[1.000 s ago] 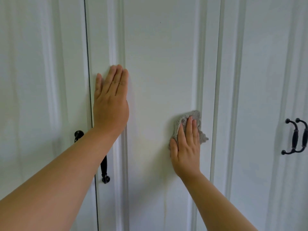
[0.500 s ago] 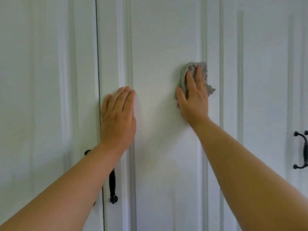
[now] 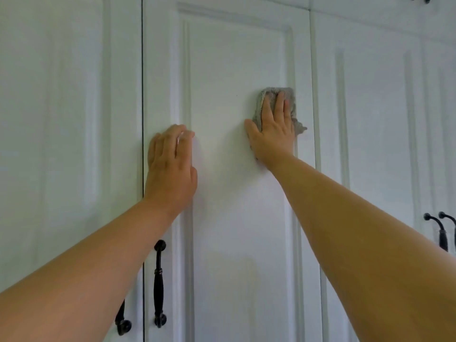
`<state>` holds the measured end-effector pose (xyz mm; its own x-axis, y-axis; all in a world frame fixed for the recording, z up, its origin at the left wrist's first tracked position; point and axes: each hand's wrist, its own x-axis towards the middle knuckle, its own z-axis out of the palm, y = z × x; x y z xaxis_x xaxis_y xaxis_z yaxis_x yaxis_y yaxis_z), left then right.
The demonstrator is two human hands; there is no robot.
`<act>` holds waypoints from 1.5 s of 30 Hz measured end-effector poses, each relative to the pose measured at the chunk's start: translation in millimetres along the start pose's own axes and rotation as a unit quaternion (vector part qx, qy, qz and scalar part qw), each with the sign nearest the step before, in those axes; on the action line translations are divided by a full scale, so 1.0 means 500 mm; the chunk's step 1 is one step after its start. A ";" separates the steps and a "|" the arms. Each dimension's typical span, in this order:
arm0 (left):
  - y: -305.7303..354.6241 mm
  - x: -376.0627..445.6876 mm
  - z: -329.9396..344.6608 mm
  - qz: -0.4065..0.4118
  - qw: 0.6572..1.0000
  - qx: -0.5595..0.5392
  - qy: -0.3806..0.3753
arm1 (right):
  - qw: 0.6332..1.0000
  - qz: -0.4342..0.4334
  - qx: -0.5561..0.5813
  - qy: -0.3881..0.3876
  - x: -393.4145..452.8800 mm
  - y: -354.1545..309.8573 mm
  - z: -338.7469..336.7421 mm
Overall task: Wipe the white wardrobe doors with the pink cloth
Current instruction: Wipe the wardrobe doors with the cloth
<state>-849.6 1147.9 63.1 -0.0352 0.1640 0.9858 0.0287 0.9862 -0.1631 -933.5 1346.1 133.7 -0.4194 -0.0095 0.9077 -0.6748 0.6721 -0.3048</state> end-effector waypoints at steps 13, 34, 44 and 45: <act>0.009 -0.012 -0.036 -0.075 0.995 -0.066 0.016 | 0.920 -0.372 -0.118 -0.033 -0.106 -0.043 0.078; -0.080 0.191 -0.080 -0.041 0.998 0.050 -0.026 | 0.966 -0.241 -0.077 0.047 0.202 -0.291 0.036; -0.026 -0.055 -0.103 -0.074 0.996 -0.015 0.056 | 0.948 -0.290 0.018 0.127 -0.172 -0.162 0.177; -0.013 -0.089 -0.108 -0.088 0.994 -0.028 0.053 | 0.950 -0.290 0.018 0.119 -0.214 -0.149 0.186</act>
<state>-794.2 1132.9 22.5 0.0601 -0.0165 0.9981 0.0861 0.9962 0.0113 -895.1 1228.1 32.5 0.1746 -0.1996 0.9642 -0.7720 0.5800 0.2599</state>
